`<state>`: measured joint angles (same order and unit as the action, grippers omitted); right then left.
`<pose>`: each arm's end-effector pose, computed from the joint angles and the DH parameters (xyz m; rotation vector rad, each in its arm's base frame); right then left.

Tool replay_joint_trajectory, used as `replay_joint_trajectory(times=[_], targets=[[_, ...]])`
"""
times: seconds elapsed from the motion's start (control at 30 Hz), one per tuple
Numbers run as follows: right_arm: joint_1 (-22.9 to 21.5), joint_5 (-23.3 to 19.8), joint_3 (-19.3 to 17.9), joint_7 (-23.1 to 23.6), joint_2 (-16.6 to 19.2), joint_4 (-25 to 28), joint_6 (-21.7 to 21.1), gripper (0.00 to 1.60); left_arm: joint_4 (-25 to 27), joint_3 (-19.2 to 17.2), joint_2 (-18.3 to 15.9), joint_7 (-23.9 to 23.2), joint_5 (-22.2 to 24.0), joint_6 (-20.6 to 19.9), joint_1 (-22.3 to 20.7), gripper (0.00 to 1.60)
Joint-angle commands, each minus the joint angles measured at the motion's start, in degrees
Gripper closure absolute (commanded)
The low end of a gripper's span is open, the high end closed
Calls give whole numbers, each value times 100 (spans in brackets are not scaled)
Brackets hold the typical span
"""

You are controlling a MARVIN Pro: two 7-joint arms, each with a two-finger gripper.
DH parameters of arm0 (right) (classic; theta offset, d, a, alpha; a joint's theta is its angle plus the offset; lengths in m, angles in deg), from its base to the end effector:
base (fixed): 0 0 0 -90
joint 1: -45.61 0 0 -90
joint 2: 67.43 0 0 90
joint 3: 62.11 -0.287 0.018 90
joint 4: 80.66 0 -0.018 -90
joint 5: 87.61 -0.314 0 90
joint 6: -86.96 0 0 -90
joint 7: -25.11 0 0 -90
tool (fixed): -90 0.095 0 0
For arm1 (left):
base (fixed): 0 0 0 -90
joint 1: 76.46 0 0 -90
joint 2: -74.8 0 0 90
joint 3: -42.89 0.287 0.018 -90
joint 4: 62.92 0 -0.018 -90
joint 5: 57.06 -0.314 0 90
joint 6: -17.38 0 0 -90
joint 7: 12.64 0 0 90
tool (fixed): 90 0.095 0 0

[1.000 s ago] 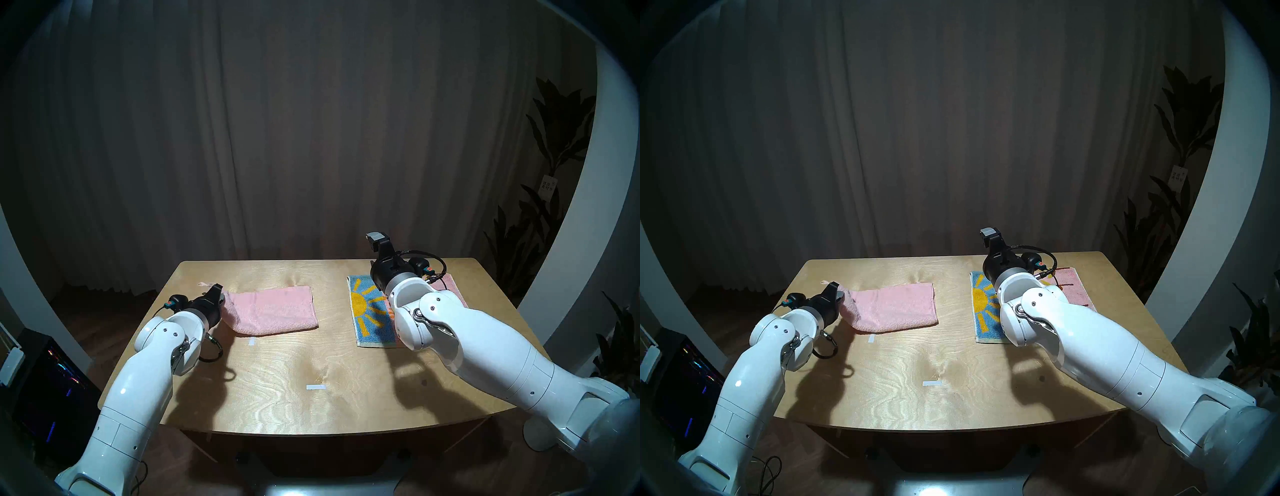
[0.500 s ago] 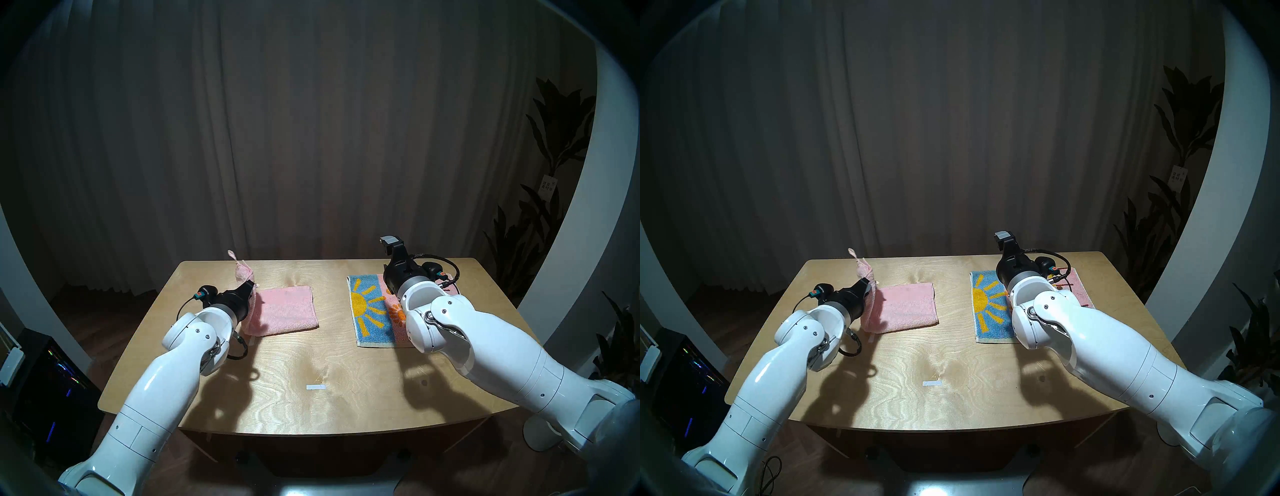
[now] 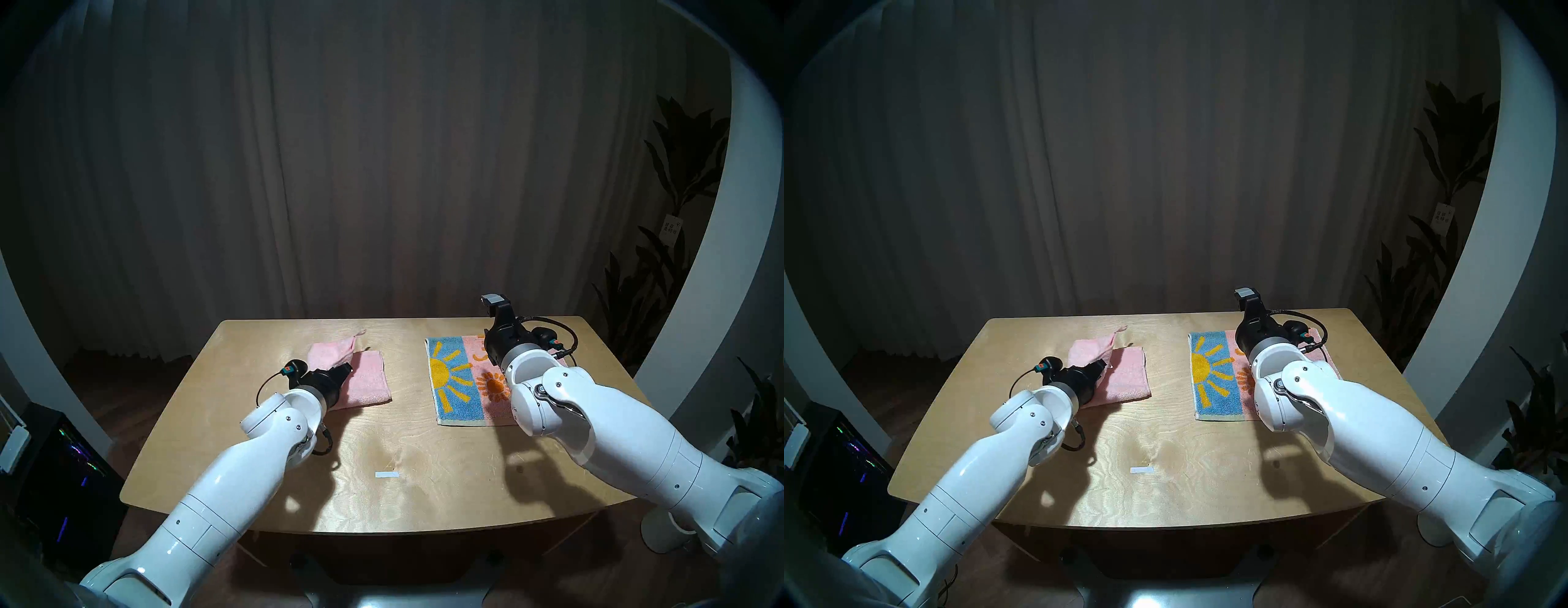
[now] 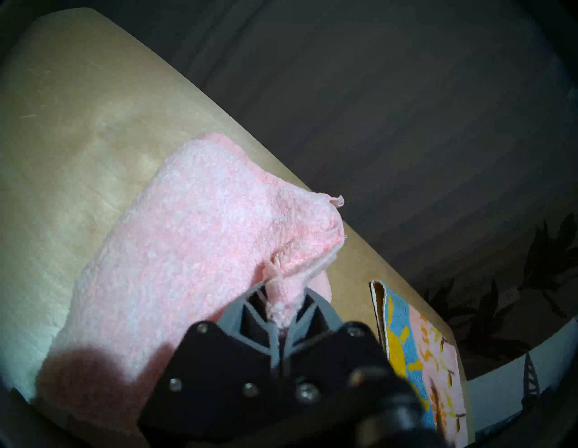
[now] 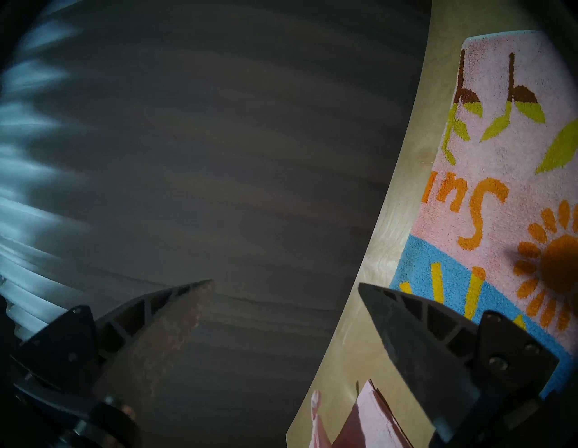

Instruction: Fold each towel twice and stack them on table

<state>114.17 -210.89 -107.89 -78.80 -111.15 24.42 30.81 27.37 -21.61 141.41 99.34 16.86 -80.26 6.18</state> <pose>0.4276 0.0040 -0.2228 -1.5105 1.1021 -1.2440 0.4243 -0.0318 -0.3330 2.1740 0.6206 1.2666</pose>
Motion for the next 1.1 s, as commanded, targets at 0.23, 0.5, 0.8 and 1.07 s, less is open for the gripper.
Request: replay_joint_trajectory(times=[0.23,0.5,0.8,1.07], targets=[[-102,-61,-103,232,45,-45,-93,0,253,192,79,138,-253,-48,-314,160],[-120,-111,-124,287,28,-65,-141,0,318,370,227,806,-365,-296,-541,144],[-23,-170,-201,360,147,10,-133,0,149,600,451,1162,-501,-394,-742,160],[27,-228,-239,413,213,21,-152,0,58,736,628,1359,-571,-445,-892,119]])
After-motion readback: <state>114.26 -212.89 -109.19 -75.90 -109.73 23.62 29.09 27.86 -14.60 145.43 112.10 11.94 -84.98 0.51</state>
